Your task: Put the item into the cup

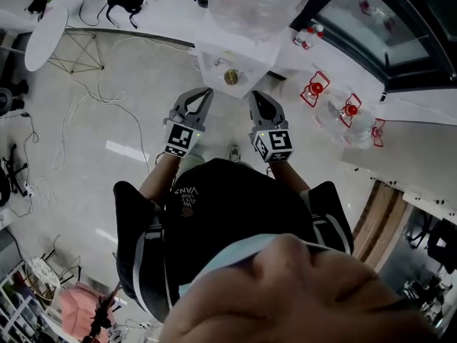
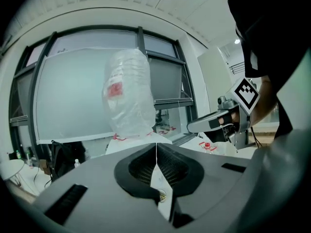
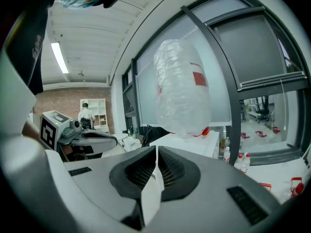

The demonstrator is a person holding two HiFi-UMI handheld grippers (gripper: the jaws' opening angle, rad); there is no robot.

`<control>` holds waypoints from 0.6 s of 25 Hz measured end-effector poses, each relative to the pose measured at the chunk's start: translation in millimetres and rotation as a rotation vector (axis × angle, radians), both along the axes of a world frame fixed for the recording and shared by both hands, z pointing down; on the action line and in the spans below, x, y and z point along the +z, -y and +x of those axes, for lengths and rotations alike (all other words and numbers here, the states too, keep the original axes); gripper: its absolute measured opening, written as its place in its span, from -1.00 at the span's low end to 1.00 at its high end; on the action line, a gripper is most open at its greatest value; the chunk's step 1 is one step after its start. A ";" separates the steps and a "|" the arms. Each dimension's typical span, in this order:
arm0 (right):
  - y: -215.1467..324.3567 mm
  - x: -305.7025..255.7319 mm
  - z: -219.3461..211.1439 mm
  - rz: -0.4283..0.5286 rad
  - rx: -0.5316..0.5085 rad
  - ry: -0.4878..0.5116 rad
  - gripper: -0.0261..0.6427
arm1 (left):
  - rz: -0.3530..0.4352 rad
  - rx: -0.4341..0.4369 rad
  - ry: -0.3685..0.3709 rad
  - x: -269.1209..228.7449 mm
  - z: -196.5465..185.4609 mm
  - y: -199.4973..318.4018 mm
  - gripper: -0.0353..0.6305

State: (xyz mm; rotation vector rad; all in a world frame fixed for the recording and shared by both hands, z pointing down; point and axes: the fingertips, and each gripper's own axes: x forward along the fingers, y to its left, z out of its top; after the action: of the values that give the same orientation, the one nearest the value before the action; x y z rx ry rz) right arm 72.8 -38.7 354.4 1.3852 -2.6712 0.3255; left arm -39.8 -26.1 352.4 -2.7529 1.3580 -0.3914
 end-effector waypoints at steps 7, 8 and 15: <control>-12.1 -27.3 19.2 0.049 -0.013 -0.007 -0.79 | 0.028 -0.054 -0.026 -22.6 4.8 -26.0 -0.83; -14.7 -30.4 21.5 0.053 -0.018 -0.007 -0.79 | 0.028 -0.059 -0.029 -24.6 6.3 -30.0 -0.83; -28.8 -44.2 37.5 0.084 -0.056 0.013 -0.79 | 0.058 -0.090 -0.033 -36.1 22.8 -43.9 -0.83</control>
State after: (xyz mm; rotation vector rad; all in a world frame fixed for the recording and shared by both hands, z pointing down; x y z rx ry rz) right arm 110.3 -9.8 310.1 1.3311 -2.7584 0.2193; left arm -17.0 17.8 316.3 -2.6706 1.4810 -0.3070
